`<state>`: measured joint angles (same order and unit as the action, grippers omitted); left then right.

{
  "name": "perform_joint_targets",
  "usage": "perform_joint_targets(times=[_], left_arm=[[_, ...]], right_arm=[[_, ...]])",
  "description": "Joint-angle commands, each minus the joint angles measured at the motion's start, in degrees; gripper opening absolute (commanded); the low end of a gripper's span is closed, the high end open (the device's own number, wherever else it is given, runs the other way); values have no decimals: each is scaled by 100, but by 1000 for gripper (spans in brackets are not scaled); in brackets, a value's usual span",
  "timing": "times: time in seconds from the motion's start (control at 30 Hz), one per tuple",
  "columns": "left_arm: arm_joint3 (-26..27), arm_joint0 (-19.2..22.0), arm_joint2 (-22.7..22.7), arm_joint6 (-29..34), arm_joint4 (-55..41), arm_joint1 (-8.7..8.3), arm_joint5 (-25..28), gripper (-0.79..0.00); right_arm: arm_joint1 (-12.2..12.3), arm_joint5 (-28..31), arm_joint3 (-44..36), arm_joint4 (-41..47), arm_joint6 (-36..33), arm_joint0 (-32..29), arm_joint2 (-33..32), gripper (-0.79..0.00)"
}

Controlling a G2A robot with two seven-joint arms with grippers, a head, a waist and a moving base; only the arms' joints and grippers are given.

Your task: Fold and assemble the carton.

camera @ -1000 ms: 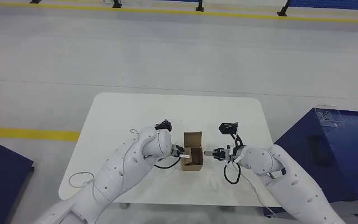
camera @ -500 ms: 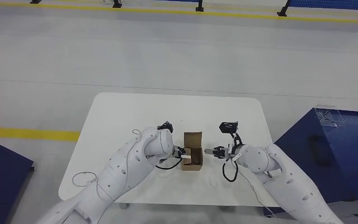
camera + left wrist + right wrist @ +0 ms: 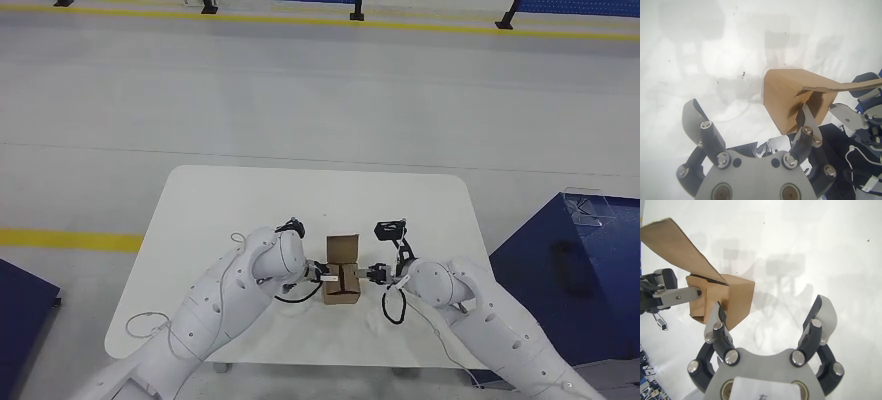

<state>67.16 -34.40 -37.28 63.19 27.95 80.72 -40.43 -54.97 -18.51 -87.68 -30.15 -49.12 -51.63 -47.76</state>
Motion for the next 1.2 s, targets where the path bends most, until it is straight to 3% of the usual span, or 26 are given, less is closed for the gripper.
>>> perform_joint_targets(times=[0.0,0.27,0.5,0.7,0.87,1.17], left_arm=[[9,-15,-18,14,11,-4,9,0],[81,-47,-120,43,102,-33,32,0],[593,-184,-434,152,265,-178,87,0],[1063,-380,-949,76,411,-371,11,0],[1310,-560,-1281,-250,565,-466,-299,0],[1403,-620,-977,-499,566,-477,2452,0]], right_arm=[[-50,-63,71,-101,27,69,98,0],[-198,-56,180,-126,97,214,212,0],[-162,69,145,-175,108,221,-158,0],[-104,304,50,244,69,193,-717,0],[64,793,-318,897,-377,-247,-1489,0],[267,1051,-585,1605,-527,-1112,-2605,0]])
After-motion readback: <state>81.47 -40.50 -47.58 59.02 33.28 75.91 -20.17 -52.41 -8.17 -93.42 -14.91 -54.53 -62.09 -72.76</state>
